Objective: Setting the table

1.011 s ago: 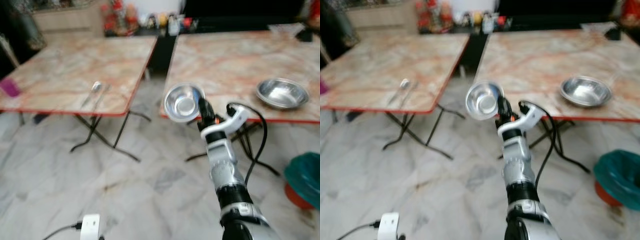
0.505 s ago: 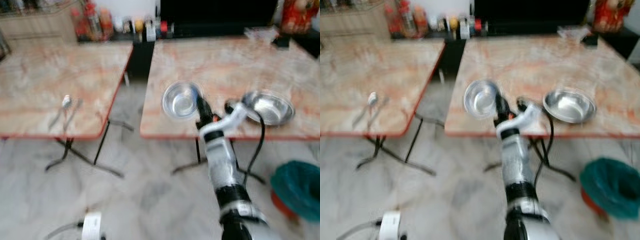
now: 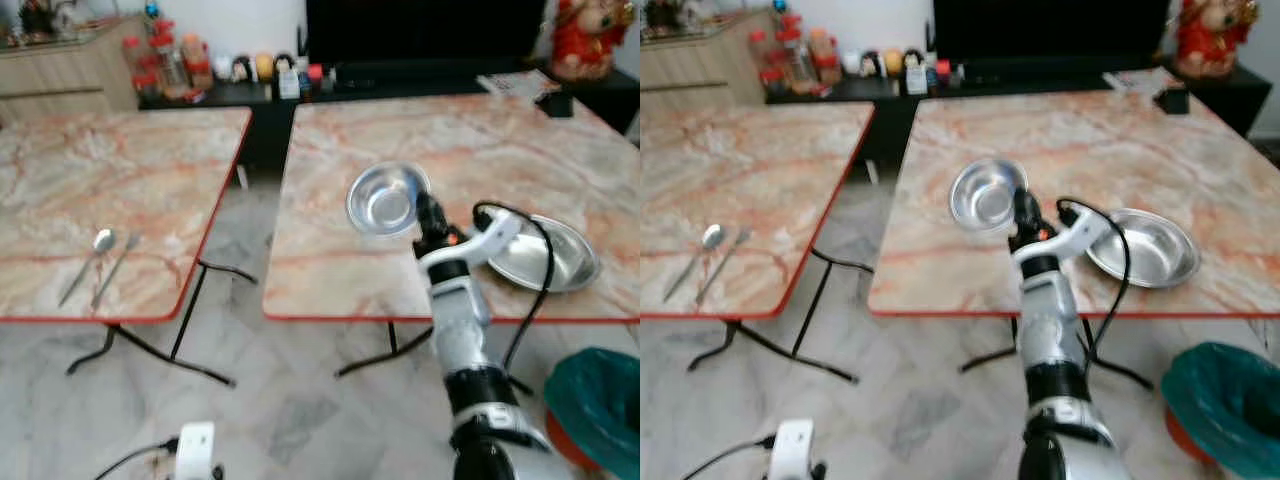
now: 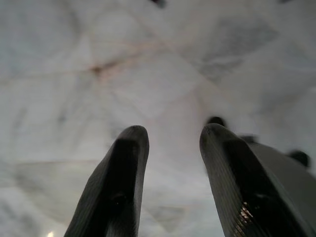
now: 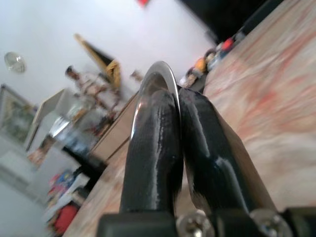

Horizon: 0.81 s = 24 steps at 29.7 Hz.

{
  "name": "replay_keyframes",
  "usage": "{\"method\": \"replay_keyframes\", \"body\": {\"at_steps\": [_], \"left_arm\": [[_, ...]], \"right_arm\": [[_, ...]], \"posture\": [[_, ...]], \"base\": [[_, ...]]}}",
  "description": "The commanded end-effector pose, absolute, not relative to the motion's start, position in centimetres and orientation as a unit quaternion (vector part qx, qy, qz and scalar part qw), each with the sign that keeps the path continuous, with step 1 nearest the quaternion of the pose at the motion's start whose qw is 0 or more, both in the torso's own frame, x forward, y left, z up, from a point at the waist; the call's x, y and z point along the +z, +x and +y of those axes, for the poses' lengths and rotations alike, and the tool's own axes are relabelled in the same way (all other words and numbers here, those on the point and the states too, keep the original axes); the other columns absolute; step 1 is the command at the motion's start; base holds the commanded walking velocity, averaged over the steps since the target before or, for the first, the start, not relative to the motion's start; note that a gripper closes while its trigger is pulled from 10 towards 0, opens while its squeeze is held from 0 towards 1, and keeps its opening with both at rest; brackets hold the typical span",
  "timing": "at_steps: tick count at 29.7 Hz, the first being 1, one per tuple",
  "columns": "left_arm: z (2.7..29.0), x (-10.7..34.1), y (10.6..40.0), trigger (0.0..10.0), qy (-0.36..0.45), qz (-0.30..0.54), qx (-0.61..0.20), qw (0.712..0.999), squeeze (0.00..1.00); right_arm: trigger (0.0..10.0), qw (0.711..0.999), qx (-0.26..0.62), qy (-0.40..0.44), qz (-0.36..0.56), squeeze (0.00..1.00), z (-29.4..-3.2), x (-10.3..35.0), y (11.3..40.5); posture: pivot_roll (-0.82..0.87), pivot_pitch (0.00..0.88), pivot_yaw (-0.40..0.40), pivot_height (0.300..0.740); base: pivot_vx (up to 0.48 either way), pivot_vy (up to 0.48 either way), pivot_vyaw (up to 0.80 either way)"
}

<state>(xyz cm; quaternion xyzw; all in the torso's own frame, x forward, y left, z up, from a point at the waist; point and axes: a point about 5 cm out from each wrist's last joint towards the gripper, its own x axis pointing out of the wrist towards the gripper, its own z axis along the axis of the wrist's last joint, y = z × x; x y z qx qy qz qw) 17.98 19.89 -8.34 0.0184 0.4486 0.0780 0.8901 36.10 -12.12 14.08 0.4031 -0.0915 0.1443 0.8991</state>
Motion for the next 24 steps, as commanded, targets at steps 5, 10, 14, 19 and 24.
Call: {"method": "replay_keyframes", "body": {"at_steps": [5,10,14,19,24], "left_arm": [[19.48,-8.35,18.14,10.0,0.026,0.451,0.067,0.89,0.0],[19.44,-8.32,18.19,10.0,0.029,0.45,0.066,0.89,0.0],[19.46,-8.31,18.2,10.0,0.035,0.449,0.065,0.89,0.0],[19.46,-8.37,18.08,10.0,0.039,0.451,0.064,0.889,0.0],[19.38,-8.41,18.03,10.0,0.038,0.452,0.063,0.889,0.0]], "right_arm": [[10.0,0.9,0.138,0.399,-0.106,0.0,-12.87,14.7,36.31],[10.0,0.9,0.139,0.399,-0.106,0.0,-12.86,14.68,36.27],[10.0,0.901,0.138,0.398,-0.106,0.0,-12.89,14.68,36.27],[10.0,0.901,0.137,0.397,-0.104,0.0,-12.95,14.63,36.25],[10.0,0.902,0.137,0.396,-0.102,0.0,-13.0,14.56,36.25]], "posture": [[-0.03,0.022,0.066,0.74],[-0.03,0.023,0.065,0.74],[-0.03,0.023,0.065,0.74],[-0.03,0.026,0.064,0.74],[-0.03,0.026,0.063,0.74]], "base": [[0.058,0.0,0.0],[0.0,0.0,0.0],[0.0,0.0,0.0],[0.048,-0.226,0.0],[0.246,-0.391,0.0]]}}
